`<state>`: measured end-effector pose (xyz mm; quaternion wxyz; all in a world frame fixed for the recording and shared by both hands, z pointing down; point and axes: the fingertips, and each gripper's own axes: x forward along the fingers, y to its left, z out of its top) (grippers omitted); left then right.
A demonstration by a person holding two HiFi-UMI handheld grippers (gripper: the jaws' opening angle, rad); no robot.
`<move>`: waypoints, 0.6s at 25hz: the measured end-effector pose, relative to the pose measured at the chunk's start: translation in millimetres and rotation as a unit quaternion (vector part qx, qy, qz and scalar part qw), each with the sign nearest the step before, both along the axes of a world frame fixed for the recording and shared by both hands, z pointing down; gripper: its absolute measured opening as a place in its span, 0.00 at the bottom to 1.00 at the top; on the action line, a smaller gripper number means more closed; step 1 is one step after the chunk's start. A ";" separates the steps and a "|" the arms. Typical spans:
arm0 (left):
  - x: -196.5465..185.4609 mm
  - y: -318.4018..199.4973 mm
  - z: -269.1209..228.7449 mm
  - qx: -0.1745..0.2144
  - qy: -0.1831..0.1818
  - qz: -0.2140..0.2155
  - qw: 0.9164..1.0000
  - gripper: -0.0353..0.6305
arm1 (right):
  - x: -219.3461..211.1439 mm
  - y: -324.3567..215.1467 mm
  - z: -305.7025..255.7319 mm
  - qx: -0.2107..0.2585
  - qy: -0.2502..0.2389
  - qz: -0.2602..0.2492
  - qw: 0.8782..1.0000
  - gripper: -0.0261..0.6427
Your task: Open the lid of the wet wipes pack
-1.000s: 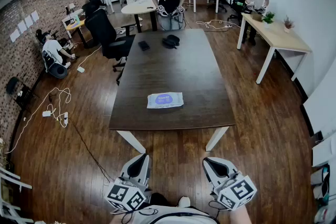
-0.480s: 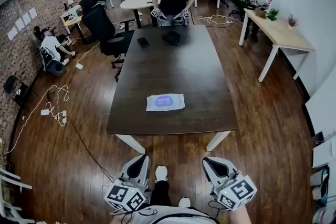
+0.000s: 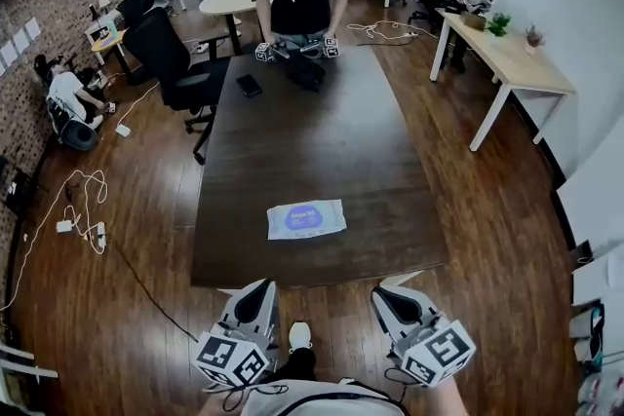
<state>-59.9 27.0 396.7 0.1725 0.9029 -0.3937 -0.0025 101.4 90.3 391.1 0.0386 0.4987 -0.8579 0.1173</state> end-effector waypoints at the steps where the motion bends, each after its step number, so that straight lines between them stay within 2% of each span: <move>1: -2.4 -13.7 -3.1 0.001 0.002 0.003 1.000 0.06 | -3.2 -12.4 -4.2 0.001 0.001 0.002 1.000 0.05; 10: -23.6 -131.7 -5.3 -0.002 0.009 0.047 0.999 0.06 | -29.0 -120.2 -17.6 0.004 0.017 0.027 0.999 0.05; 15: -25.9 -175.8 -0.7 -0.009 0.008 0.064 0.998 0.06 | -38.5 -163.1 -21.2 -0.001 0.029 0.026 0.999 0.05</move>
